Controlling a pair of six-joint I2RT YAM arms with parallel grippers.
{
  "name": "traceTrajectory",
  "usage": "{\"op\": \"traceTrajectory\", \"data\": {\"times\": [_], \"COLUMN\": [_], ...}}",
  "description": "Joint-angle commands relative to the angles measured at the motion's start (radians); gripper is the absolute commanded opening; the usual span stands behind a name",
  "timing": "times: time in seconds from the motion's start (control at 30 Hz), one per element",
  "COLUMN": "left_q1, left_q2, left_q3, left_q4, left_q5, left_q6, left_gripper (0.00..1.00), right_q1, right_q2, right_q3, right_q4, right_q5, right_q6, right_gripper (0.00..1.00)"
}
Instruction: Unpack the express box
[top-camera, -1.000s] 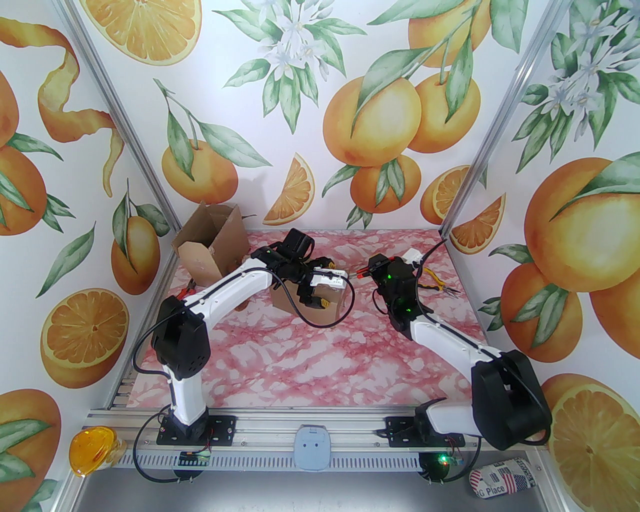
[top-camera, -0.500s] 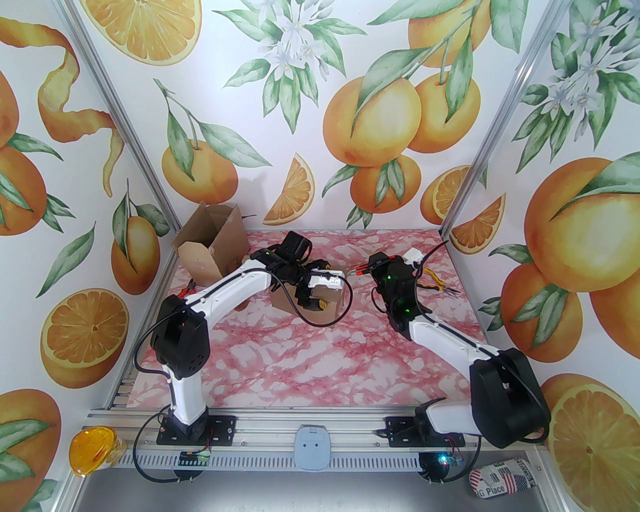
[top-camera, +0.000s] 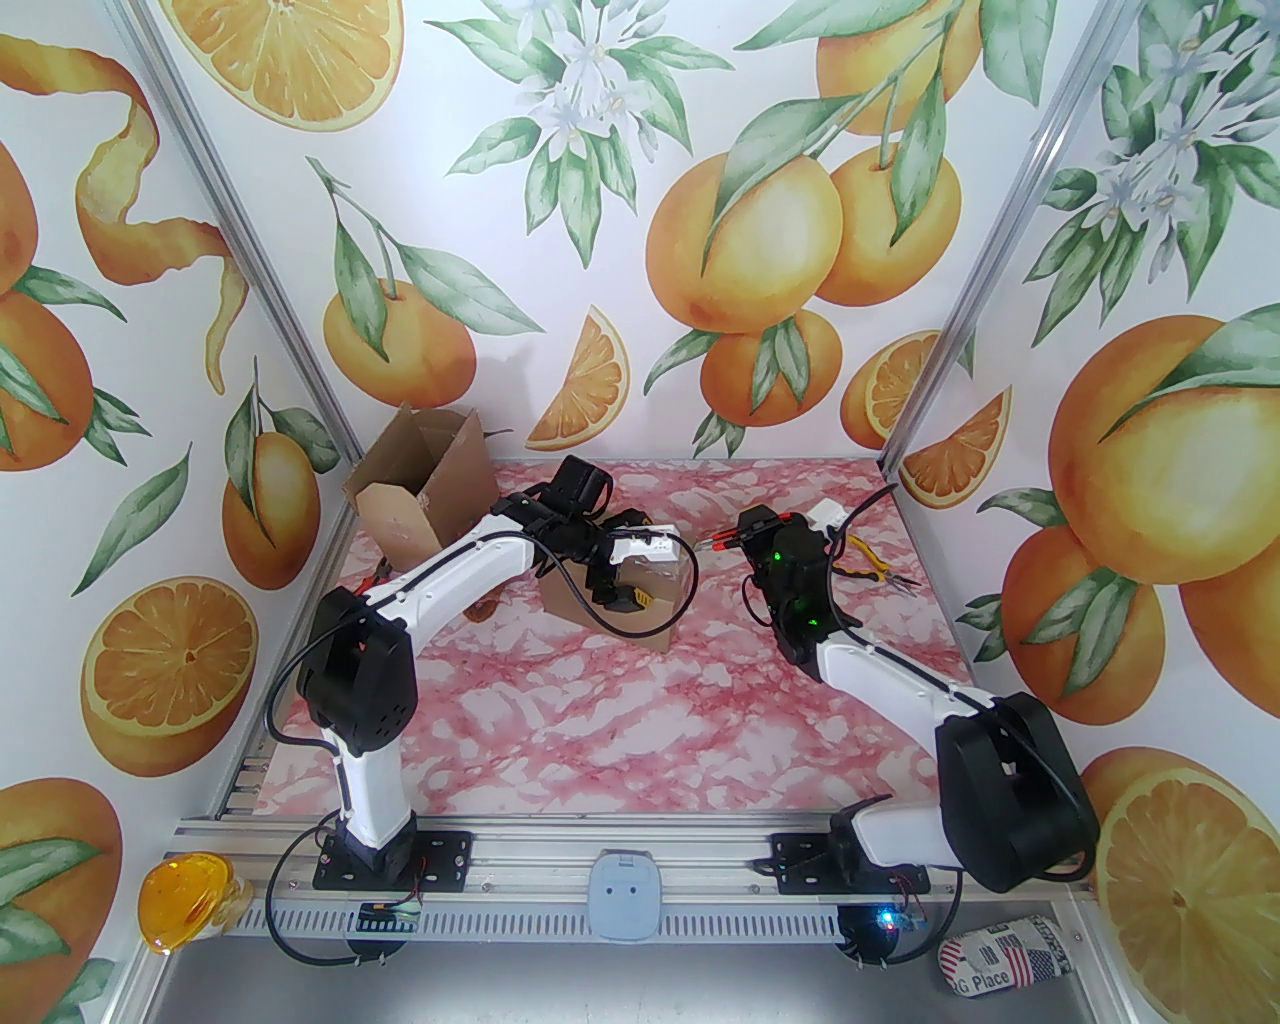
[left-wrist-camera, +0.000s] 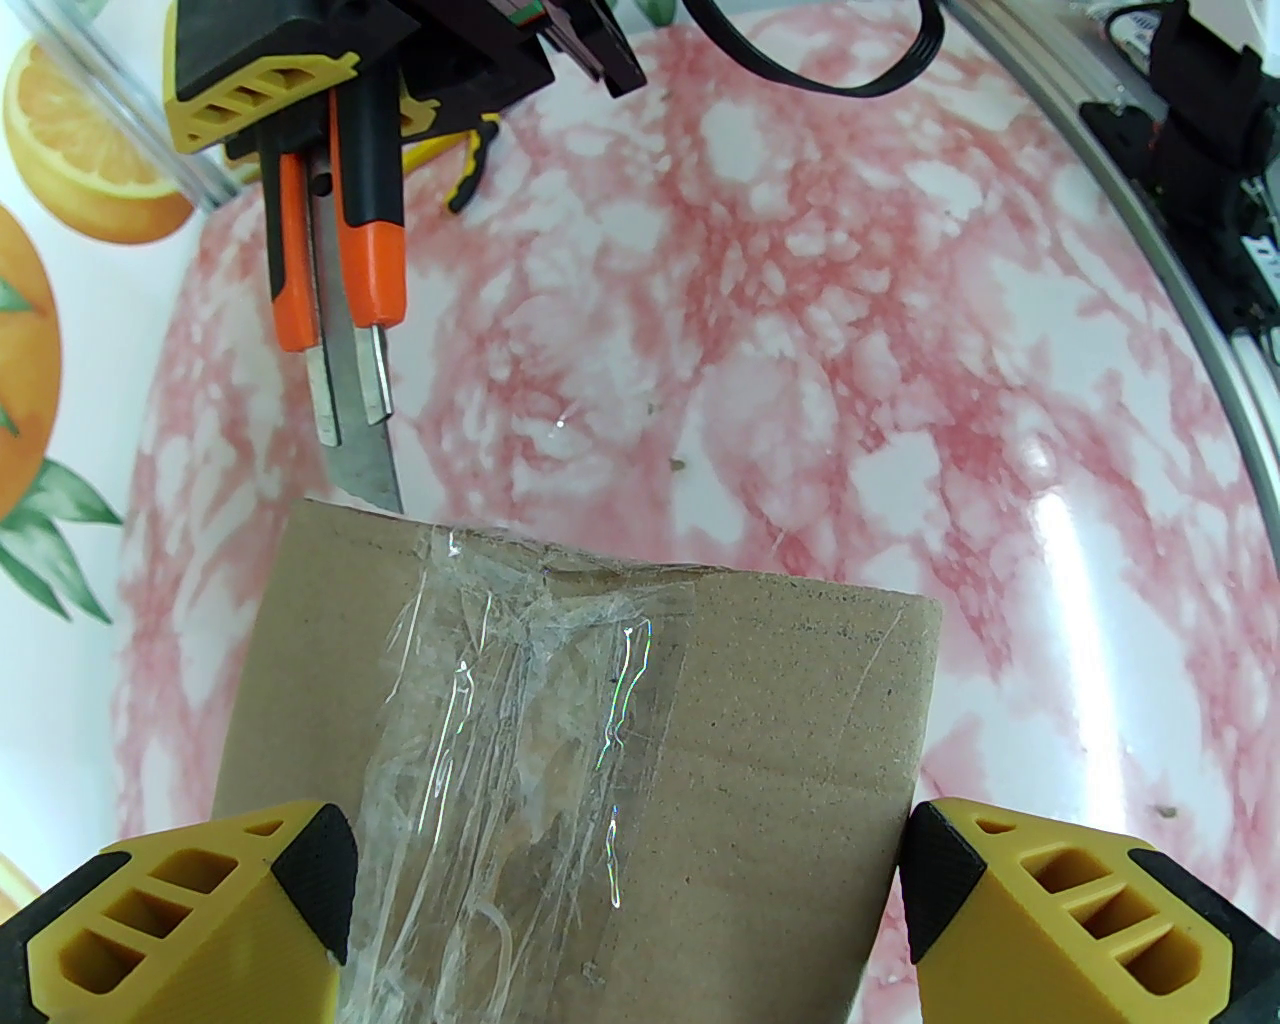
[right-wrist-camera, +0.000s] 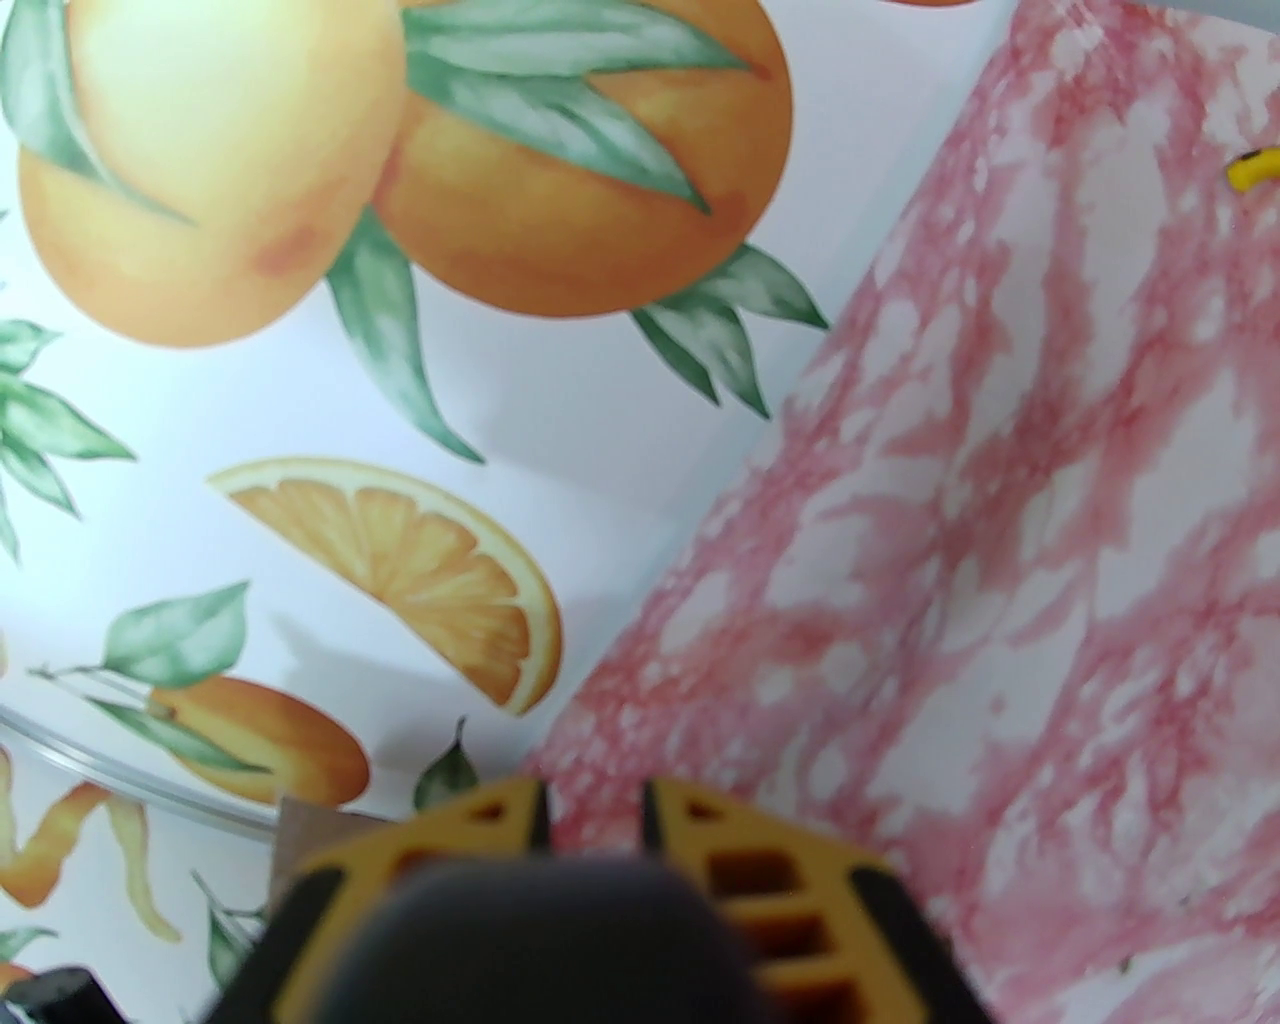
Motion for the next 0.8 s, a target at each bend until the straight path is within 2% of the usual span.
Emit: {"op": "traceTrajectory", "data": {"times": [0.0,0.47,0.77], "left_q1": [-0.006,-0.013,-0.035], "left_q2": [-0.023,-0.011,0.055], "left_q3": [-0.009,-0.018,0.032], "left_q4": [0.008,0.004,0.111], "left_q5": [0.021,-0.004,-0.131], "left_q6": [-0.002,0.016,-0.025], "left_gripper": [0.93,0.94,0.9], "right_q1": [0.008,0.011,0.015], "right_q2": [0.021,0.065,0.099], "right_q3": [-0.003,-0.016,-0.041], "right_q4": [0.039,0.11,0.154], "right_q5": [0.018,-0.004,-0.061], "right_q6": [0.012,0.057,0.147], "right_gripper": [0.0,0.0,0.0]}}
